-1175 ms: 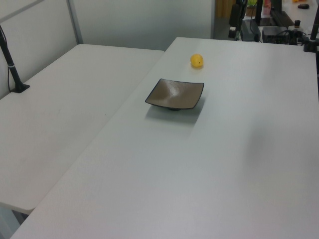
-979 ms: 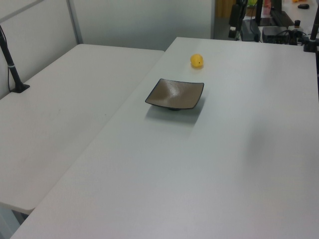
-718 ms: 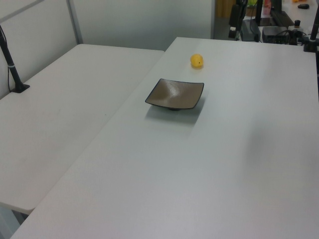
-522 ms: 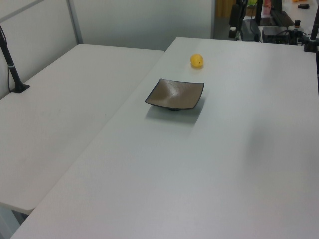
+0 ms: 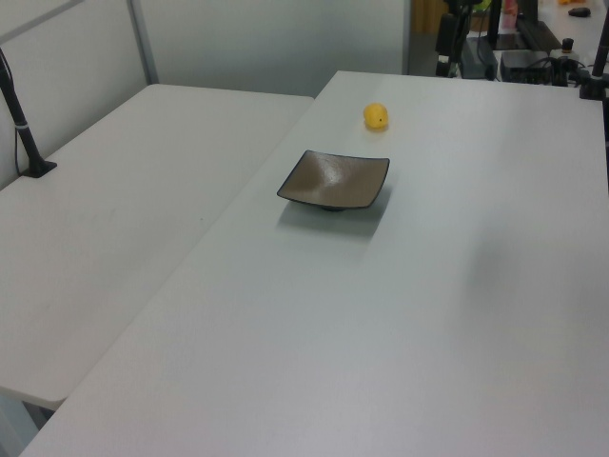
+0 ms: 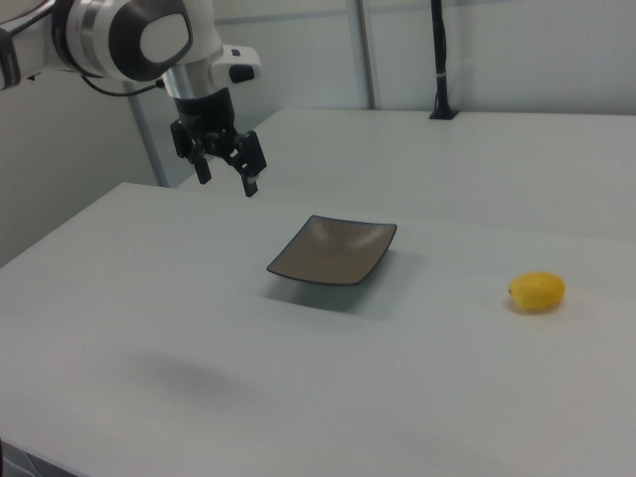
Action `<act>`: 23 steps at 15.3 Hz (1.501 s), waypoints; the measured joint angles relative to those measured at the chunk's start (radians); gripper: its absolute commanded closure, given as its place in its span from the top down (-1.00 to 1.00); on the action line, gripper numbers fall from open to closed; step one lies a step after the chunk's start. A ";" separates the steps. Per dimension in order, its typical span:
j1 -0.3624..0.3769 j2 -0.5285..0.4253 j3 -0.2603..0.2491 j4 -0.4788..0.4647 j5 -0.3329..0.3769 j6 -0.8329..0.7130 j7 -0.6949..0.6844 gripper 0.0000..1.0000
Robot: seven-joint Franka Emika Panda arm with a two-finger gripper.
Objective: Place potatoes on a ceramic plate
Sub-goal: 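Move the open gripper from rest toward the yellow potato, then lower the open gripper down over the yellow potato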
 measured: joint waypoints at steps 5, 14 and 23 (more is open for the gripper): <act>-0.051 0.001 -0.005 0.012 -0.023 0.003 0.107 1.00; -0.206 0.099 -0.019 0.112 -0.066 0.025 0.231 1.00; -0.224 0.357 -0.075 0.284 -0.070 0.292 0.349 1.00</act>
